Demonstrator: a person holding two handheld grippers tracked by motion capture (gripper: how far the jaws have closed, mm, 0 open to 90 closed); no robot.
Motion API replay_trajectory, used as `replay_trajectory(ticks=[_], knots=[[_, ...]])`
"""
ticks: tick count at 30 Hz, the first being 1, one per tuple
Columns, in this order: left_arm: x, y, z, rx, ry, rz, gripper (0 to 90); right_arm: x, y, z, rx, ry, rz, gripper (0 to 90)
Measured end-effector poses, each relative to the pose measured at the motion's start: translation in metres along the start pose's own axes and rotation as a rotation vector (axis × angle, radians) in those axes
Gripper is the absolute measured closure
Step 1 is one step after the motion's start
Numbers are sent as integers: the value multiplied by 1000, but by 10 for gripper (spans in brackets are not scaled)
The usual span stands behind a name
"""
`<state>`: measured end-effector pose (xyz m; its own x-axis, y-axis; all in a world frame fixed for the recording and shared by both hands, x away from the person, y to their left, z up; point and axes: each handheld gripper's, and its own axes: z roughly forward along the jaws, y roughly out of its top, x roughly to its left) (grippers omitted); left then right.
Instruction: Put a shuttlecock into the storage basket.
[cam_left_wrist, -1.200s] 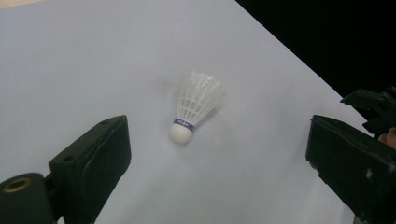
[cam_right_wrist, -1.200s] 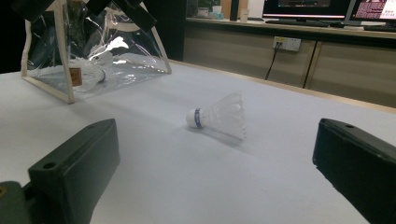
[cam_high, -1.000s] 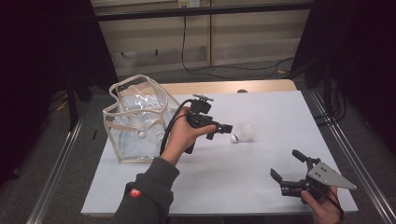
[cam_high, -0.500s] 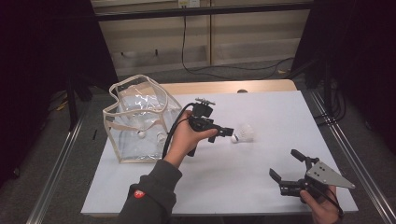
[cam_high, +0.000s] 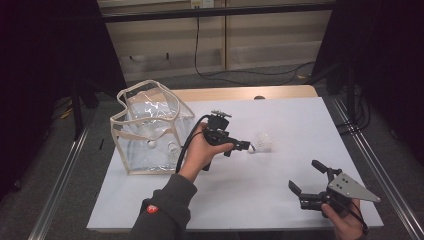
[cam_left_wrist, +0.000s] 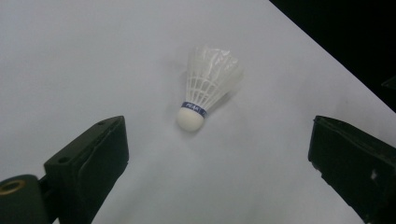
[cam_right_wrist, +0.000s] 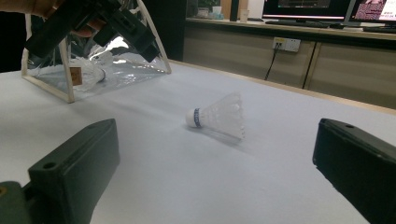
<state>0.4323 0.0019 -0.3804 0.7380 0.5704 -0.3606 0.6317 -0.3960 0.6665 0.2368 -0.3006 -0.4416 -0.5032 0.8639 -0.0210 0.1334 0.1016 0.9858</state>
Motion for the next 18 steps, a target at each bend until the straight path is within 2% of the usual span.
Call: replay_trajectory(ticks=[18], knots=[[2,-11,13,17,6,0,68,0,0,0,-3,2,-4,6]])
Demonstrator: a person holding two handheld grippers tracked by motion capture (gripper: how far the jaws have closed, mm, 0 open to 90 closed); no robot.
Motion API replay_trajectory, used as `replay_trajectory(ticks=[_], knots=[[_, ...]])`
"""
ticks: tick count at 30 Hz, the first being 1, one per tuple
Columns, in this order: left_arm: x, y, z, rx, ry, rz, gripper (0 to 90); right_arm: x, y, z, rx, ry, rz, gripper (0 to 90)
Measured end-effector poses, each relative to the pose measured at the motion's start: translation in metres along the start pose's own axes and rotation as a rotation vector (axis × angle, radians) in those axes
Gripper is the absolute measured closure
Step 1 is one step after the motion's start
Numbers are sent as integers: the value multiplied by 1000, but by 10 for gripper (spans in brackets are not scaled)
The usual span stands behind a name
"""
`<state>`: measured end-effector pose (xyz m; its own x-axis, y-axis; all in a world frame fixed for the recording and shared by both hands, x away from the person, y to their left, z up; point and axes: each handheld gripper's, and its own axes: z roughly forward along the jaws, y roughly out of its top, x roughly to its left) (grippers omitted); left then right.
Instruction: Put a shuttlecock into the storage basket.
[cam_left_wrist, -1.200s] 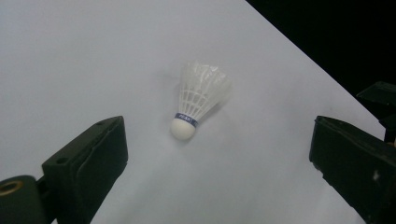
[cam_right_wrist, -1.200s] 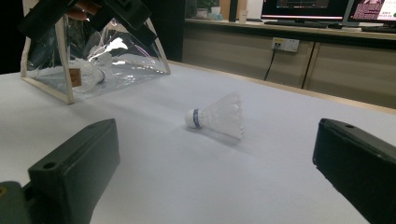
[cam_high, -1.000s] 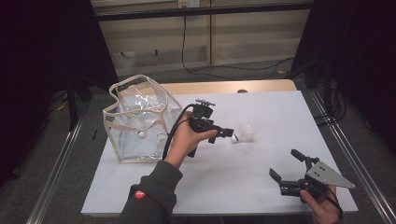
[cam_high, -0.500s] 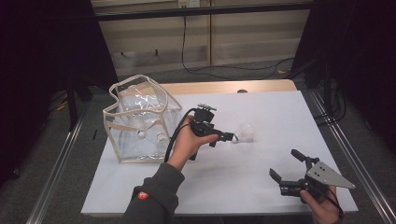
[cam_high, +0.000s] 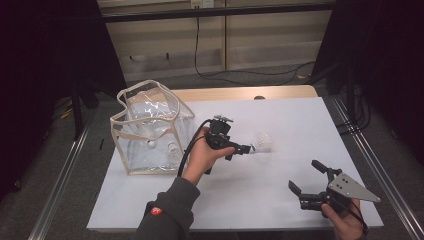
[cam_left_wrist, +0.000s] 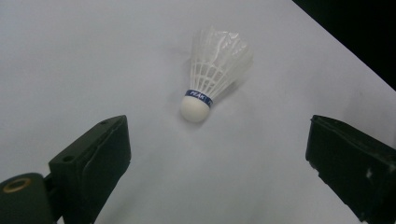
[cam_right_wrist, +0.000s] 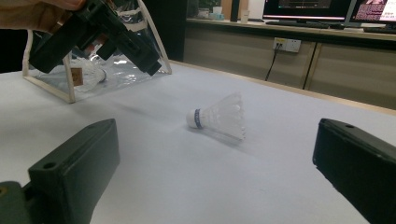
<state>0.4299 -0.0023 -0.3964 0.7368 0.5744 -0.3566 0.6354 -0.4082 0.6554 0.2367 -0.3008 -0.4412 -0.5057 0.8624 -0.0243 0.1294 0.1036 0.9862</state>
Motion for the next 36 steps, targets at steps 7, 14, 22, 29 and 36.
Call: replay_trajectory(ticks=[7,14,22,29,36], knots=[[1,-4,6,10,13,10,86,1,0,0,2,3,0,6],[3,-5,13,13,34,24,121,0,0,0,2,2,1,5],[4,-7,22,24,40,37,132,1,0,0,-2,4,0,6],[3,-6,27,12,48,43,141,1,0,0,1,2,-2,6],[1,-6,31,14,49,44,150,1,-1,-1,2,2,1,6]])
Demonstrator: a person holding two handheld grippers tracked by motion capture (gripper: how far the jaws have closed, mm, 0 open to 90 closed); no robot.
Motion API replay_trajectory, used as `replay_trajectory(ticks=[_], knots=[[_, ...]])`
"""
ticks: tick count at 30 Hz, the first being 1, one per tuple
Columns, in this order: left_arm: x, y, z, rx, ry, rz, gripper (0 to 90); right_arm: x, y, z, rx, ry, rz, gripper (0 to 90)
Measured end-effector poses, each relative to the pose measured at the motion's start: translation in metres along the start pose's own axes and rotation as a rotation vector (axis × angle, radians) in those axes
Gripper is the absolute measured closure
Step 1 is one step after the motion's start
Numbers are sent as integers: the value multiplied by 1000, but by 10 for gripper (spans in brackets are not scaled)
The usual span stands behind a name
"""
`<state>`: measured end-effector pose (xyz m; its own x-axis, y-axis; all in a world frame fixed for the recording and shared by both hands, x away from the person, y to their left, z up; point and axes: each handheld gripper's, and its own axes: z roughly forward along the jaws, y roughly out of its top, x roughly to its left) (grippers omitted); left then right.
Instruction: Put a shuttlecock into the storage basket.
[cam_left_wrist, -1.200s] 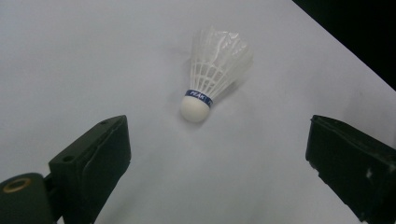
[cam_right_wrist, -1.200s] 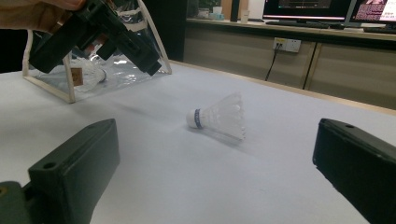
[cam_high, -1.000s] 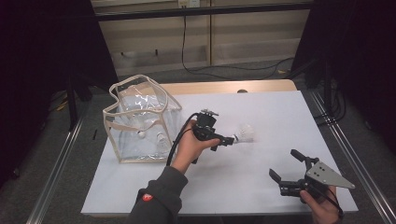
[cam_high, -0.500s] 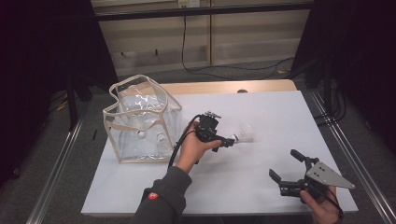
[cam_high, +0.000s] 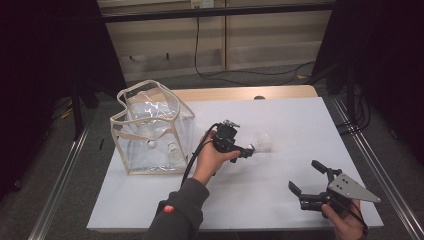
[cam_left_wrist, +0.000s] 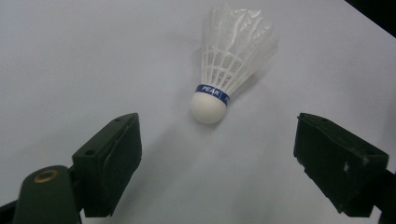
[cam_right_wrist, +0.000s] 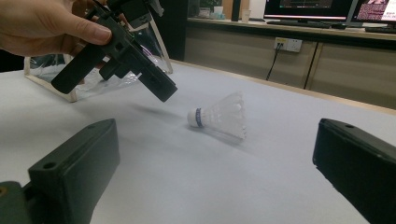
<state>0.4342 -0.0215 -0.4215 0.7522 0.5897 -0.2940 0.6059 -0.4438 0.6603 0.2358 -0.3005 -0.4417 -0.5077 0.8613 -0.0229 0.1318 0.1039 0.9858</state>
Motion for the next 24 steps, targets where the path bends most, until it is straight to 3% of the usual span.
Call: replay_trajectory(ticks=[13,24], knots=[[0,1,9,-4,-3,4,187,0,0,0,2,3,-4,6],[-1,0,19,8,-2,35,291,1,0,-1,4,0,-7,6]])
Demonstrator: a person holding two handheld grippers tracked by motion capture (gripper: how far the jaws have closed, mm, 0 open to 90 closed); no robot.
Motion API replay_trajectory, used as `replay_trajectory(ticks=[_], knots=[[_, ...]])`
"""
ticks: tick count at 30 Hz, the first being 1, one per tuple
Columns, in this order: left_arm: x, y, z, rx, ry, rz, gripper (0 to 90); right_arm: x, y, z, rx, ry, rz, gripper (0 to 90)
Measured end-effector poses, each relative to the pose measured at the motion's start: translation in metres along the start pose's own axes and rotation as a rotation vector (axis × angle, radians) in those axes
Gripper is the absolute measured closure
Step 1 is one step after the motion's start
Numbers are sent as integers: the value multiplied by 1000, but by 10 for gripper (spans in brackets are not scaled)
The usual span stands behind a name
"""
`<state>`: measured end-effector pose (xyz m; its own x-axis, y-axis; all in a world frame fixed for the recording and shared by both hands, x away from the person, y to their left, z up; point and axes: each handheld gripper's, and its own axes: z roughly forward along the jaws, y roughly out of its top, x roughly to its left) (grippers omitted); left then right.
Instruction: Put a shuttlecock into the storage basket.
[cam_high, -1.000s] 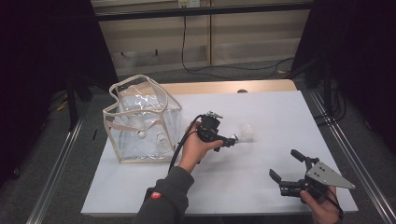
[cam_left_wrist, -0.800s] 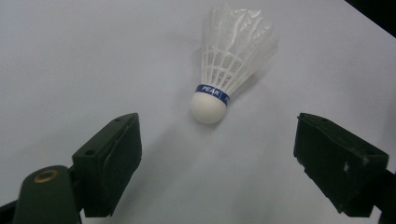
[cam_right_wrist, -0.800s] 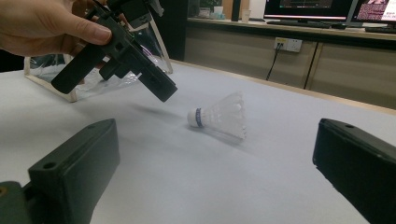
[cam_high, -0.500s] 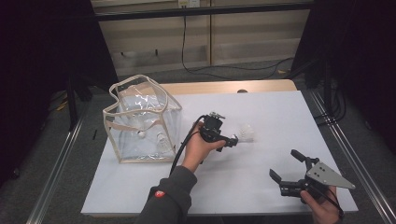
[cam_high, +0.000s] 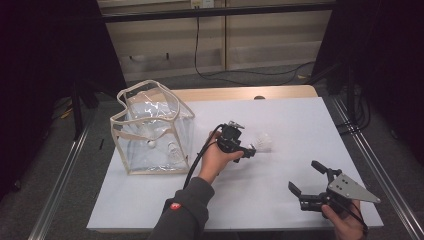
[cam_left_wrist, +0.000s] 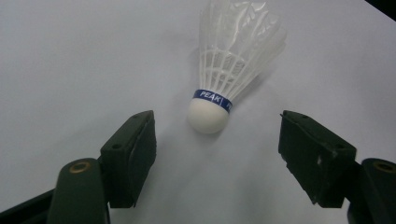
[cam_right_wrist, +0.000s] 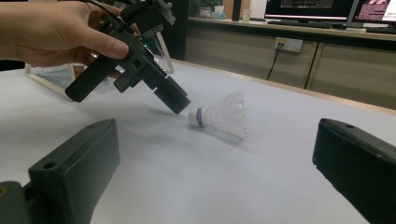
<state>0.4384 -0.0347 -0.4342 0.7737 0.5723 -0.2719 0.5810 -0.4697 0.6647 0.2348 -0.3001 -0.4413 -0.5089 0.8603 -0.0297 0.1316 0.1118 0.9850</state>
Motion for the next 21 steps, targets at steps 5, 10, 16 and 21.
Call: replay_trajectory(ticks=[5,10,16,21], knots=[[1,-1,5,6,-4,9,350,0,0,0,0,2,1,6],[2,-1,9,-2,-1,17,380,1,0,0,1,5,0,6],[5,-1,16,-17,7,36,387,1,0,0,1,5,1,6],[5,-2,23,-18,14,48,424,1,0,0,0,6,-1,6]])
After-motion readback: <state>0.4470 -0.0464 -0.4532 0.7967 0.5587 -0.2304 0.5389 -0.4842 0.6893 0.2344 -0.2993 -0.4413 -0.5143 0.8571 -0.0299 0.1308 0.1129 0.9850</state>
